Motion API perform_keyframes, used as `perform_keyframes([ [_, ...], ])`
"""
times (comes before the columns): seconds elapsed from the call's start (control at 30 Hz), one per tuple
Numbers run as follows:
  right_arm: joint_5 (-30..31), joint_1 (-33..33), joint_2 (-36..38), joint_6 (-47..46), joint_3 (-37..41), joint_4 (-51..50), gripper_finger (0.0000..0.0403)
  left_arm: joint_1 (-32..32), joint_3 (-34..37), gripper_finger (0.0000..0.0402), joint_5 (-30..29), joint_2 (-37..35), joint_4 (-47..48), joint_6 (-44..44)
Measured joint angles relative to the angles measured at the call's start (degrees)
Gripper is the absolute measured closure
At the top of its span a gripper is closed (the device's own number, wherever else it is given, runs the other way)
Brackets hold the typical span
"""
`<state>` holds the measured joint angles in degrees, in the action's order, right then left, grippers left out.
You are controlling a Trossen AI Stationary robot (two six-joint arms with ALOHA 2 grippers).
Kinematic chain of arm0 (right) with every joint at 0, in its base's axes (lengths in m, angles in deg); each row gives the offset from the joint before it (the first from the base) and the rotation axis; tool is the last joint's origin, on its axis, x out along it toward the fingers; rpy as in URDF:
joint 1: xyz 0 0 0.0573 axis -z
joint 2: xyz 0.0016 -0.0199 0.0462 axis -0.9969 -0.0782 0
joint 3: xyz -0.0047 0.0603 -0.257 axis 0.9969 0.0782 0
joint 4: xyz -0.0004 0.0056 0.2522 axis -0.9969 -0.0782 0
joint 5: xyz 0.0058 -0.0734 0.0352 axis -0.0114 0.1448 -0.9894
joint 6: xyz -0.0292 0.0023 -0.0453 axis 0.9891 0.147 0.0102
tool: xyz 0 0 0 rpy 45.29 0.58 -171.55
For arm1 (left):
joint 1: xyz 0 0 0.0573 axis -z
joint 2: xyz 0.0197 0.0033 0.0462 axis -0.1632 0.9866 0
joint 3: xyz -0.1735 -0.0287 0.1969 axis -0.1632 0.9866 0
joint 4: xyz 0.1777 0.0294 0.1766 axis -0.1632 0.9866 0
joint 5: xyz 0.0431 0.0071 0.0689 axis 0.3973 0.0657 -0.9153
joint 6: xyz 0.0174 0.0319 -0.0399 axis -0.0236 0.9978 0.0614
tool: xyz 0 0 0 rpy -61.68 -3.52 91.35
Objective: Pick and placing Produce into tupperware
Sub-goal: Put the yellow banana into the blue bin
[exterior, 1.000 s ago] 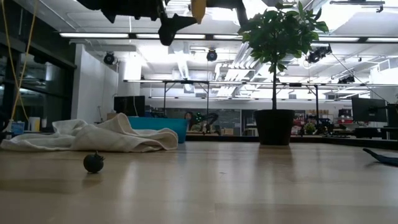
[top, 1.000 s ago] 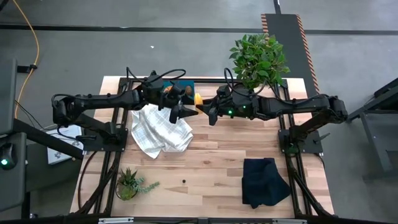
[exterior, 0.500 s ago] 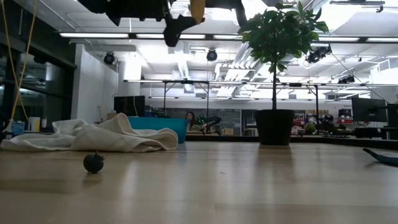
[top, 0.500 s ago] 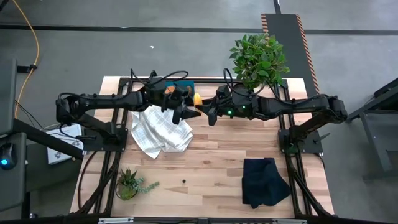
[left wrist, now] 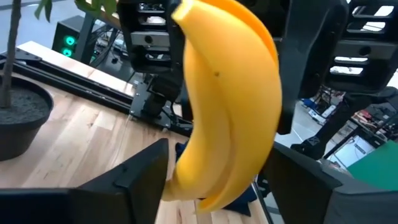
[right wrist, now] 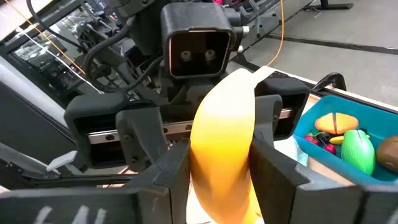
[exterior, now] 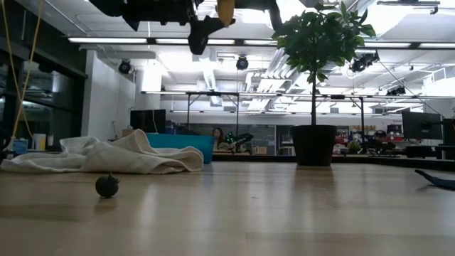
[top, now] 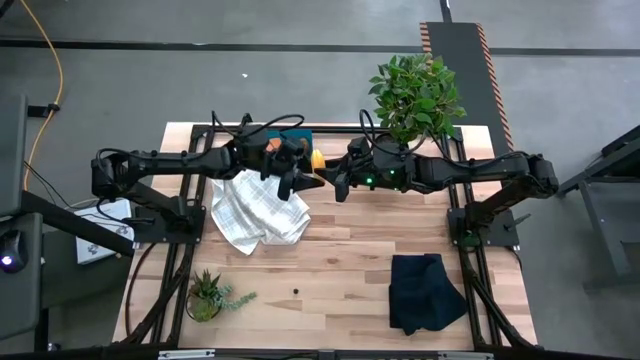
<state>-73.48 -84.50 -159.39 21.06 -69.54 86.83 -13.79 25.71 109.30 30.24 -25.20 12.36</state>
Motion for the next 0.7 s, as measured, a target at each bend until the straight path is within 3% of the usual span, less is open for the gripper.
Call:
perform_keyframes([
  [0.33,-0.1,0.0,0.0,-0.2,0.0,-0.1,0.0274,0.0,0.0,0.0245,0.0,0.0,-0.2,1.0],
  [0.7,-0.1,0.0,0.0,0.0,0.0,-0.1,0.0274,0.0,0.0,0.0232,0.0,0.0,0.0,1.0],
])
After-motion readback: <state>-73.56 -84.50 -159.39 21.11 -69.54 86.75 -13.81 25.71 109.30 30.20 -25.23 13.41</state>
